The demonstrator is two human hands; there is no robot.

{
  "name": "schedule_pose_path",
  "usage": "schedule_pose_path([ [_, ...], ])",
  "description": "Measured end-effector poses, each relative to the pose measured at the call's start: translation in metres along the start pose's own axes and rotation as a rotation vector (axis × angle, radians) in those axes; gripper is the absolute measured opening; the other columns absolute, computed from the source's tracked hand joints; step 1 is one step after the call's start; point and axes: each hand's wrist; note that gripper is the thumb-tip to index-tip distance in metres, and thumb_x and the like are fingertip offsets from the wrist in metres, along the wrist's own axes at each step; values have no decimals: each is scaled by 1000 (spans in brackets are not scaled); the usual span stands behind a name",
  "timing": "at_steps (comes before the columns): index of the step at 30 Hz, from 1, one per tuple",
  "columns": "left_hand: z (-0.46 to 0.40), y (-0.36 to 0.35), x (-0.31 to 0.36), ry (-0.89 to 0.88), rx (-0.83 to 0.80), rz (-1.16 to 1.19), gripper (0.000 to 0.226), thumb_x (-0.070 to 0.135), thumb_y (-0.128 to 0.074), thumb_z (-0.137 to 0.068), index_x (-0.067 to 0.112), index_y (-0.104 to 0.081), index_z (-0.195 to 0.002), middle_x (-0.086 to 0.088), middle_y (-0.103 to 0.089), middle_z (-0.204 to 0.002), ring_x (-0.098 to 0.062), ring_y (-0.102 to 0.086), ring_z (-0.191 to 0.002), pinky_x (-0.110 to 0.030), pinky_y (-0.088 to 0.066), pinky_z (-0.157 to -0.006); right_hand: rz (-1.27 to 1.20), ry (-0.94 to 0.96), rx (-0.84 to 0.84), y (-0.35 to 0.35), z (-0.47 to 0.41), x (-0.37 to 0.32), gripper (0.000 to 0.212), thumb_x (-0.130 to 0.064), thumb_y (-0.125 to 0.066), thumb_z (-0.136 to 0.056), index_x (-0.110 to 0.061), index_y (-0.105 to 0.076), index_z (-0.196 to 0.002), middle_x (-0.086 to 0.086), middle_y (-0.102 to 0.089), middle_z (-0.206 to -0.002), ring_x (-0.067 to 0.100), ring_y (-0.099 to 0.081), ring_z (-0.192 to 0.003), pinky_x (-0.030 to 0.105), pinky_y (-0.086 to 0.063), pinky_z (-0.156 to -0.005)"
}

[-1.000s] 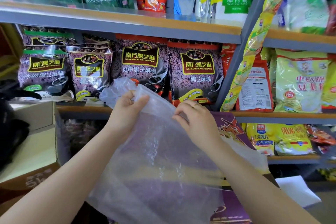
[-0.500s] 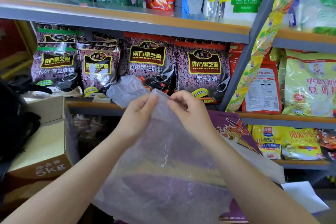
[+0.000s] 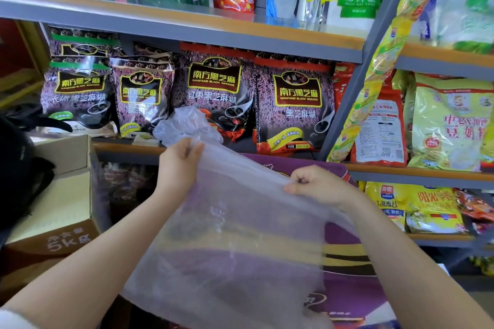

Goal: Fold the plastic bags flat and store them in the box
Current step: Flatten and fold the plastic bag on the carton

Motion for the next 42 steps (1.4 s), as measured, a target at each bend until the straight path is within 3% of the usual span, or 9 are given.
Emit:
schedule_pose_path([
  [6,-10,-10,-13,-46,74,-143,29,26,-49,-94,9,-39,-72,-8,-50,-59,-30,-45,-61,-36,-34,-56,309,80,181,20,-19,-9,42,-30,-55,-92,-20,-44,-53,-5,-41,-53,9,-40,-53,28,-26,-52],
  [9,-18,-16,-11,12,-42,-411,36,33,-50,-92,11,-42,-119,-19,-60,-108,-40,-56,-93,-41,-40,-68,289,56,83,25,-28,-6,33,-24,-63,-87,-17,-51,-57,-8,-47,-58,5,-41,-56,22,-30,-53],
  [12,-13,-28,-7,-233,-152,-899,76,31,-69,-78,4,-32,-138,-21,-43,-135,-42,-49,-113,-47,-45,-81,239,36,73,23,-40,1,27,-20,-70,-81,-19,-56,-59,-8,-55,-65,4,-48,-62,22,-36,-58],
  [14,5,-43,4,-458,-147,-909,65,28,-75,-69,0,-51,-122,-22,-53,-126,-39,-54,-105,-42,-46,-80,231,11,49,17,-49,7,26,-21,-74,-77,-22,-56,-58,-9,-57,-65,5,-50,-63,22,-38,-60],
  [19,46,-82,6,-302,-607,-844,68,53,-21,-94,9,-14,-146,-7,-3,-156,-24,-6,-143,-37,-10,-114,46,-101,-19,12,-56,14,28,-29,-70,-80,-17,-58,-58,-6,-51,-60,7,-45,-58,21,-36,-52],
  [25,50,-74,-10,-378,-617,-903,120,79,34,-48,23,-1,-148,-3,13,-156,-21,2,-144,-39,-3,-115,96,-132,-15,20,-65,19,29,-17,-61,-87,-14,-52,-59,-1,-47,-61,7,-41,-56,17,-34,-48],
  [32,47,-62,-11,-220,-633,-973,121,90,28,-29,45,15,-141,-2,11,-156,-30,5,-143,-51,-2,-112,289,-4,80,10,-68,28,18,-28,-56,-91,-14,-57,-79,-3,-56,-71,17,-54,-72,28,-35,-59],
  [38,32,-58,-4,-131,-643,-988,110,92,6,-52,36,-10,-145,-3,0,-157,-30,-2,-142,-49,-7,-113,409,51,125,14,-36,26,26,-35,-64,-82,-18,-52,-67,-2,-50,-80,19,-50,-81,32,-38,-73],
  [42,35,-74,4,-267,-430,-880,92,68,-2,-69,10,-48,-125,-16,-39,-138,-35,-32,-129,-48,-25,-105,401,8,99,13,-13,27,31,-37,-66,-77,-26,-43,-60,-7,-45,-59,16,-46,-67,31,-31,-66],
])
Point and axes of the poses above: each hand's wrist, its own z-axis away from the middle knuckle, its own y-axis out of the back of the hand, x = y × z
